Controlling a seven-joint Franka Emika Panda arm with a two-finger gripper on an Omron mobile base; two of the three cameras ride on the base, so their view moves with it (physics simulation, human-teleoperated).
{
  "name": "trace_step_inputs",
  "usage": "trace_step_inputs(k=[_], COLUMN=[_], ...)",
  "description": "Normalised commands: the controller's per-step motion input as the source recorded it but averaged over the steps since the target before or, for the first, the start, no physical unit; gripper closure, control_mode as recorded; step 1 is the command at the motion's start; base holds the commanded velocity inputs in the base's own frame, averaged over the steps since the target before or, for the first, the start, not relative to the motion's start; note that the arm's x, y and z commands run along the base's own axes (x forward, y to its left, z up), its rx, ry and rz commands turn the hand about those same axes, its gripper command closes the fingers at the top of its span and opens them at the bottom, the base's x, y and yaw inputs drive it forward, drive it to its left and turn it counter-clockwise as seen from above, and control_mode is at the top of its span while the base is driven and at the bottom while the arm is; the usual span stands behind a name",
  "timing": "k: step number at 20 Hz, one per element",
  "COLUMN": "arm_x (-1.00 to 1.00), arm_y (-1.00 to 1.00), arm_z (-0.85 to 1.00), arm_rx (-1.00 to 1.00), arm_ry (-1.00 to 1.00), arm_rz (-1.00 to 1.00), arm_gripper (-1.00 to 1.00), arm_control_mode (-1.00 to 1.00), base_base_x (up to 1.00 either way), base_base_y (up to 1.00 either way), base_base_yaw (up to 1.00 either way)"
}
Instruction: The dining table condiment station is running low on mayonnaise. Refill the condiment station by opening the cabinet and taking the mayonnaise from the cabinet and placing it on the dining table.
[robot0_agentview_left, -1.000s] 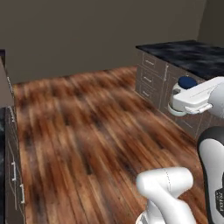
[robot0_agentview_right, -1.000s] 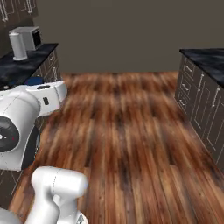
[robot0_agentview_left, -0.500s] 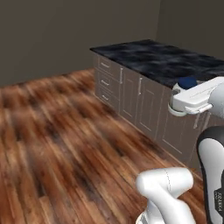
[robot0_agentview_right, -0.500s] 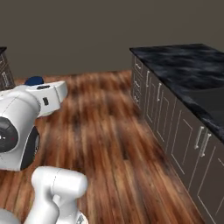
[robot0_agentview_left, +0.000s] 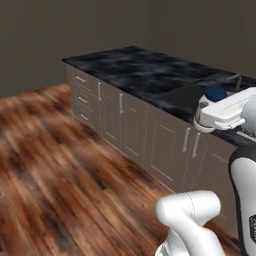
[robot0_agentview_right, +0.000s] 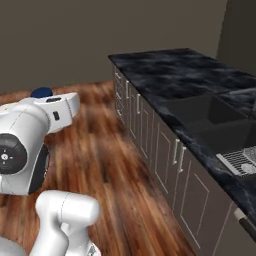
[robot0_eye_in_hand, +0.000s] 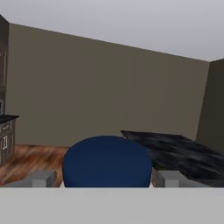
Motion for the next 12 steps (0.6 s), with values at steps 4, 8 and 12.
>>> trace_step_inputs(k=[4,8,12], arm_x=[0.00,0.00,0.00], arm_y=[0.00,0.00,0.00], arm_z=[0.00,0.00,0.00], arm_rx=[0.00,0.00,0.00], arm_ry=[0.00,0.00,0.00], arm_rz=[0.00,0.00,0.00], arm_gripper=[1.00,1.00,1.00], arm_control_mode=[1.00,1.00,1.00], base_base_x=[-0.04,-0.69,-0.44], base_base_y=[-0.39,-0.38,-0.15], base_base_yaw=[-0.44,-0.40,-0.44])
